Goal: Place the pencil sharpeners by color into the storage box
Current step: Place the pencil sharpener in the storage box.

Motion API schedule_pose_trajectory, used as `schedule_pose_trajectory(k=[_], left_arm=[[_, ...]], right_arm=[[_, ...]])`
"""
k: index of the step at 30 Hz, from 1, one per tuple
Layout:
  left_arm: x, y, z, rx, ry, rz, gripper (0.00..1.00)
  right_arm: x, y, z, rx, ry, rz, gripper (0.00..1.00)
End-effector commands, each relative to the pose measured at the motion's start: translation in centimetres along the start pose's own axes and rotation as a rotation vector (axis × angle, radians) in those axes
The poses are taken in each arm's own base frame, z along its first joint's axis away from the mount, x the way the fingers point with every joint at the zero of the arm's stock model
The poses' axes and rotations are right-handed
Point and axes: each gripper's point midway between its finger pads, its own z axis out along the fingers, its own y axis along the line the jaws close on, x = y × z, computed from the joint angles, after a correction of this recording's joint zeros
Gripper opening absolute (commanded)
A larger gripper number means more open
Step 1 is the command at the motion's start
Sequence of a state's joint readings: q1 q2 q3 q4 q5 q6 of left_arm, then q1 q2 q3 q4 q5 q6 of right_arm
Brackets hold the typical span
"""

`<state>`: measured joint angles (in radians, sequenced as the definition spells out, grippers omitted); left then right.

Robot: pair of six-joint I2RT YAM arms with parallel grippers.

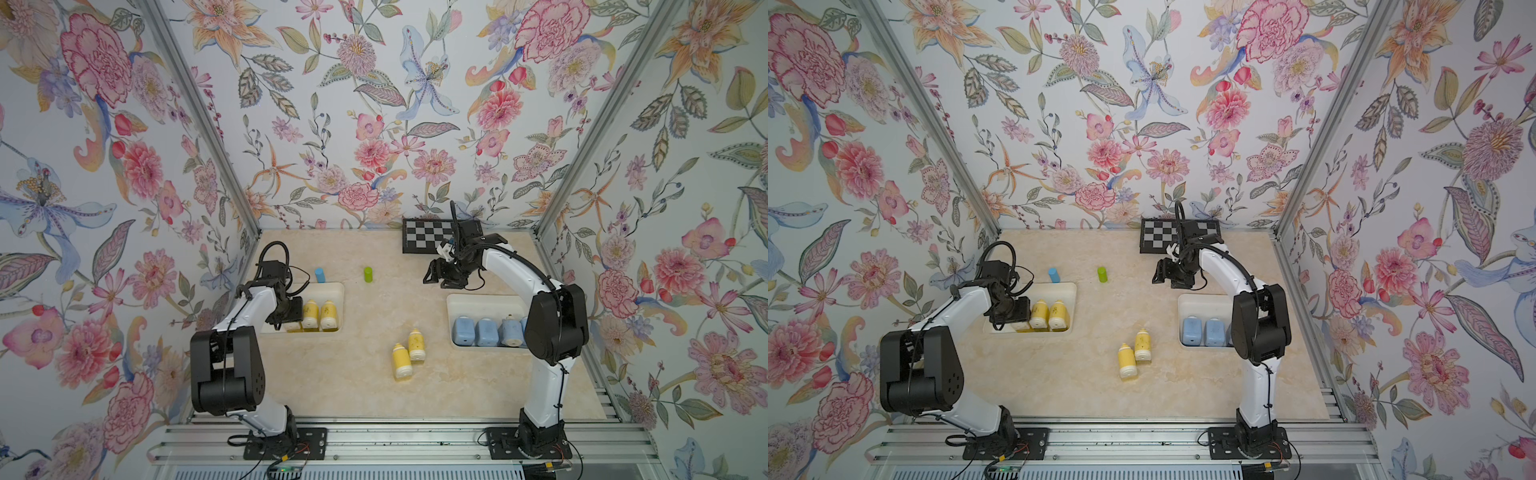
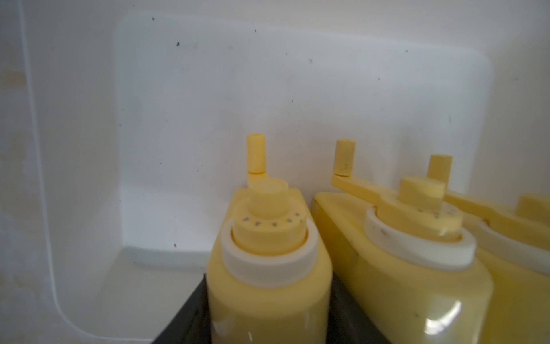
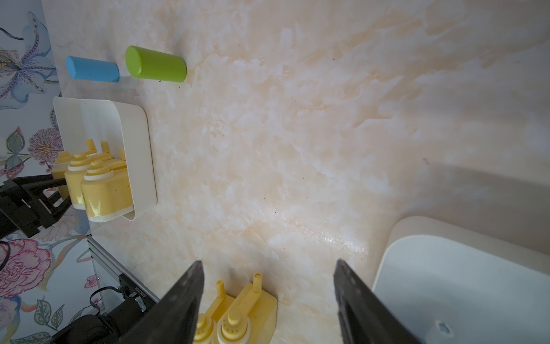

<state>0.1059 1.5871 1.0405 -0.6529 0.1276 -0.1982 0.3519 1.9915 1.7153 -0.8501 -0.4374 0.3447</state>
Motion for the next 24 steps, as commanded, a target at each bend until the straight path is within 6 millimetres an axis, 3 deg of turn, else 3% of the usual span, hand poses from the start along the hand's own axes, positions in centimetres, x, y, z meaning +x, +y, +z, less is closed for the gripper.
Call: schedule_pose_trajectory(k=[1,9,17,24], left_arm=[[0.6,0.0,-0.2,0.010,0.014,-0.004,0.57],[-0.2,0.6,-1.2,-0.025,0.004,-0.001,0.59],[-1.5,1.4,-5.1,-0.080,-0.086,-0.017,0.60],[-2.4,2.1,-10.5,-0.126,-0.182,-0.048,0.62]], right_arm=[[0.2,0.1,-0.1,0.008,0.000,-0.002,0.70],[0.2,0.1,0.0,0.007,0.000,0.001,0.70],[0.3,0.5,0.1,0.003,0.003,-0.006,0.70],[-0.4,1.1,-1.2,-0.010,-0.031,-0.023,0.71]])
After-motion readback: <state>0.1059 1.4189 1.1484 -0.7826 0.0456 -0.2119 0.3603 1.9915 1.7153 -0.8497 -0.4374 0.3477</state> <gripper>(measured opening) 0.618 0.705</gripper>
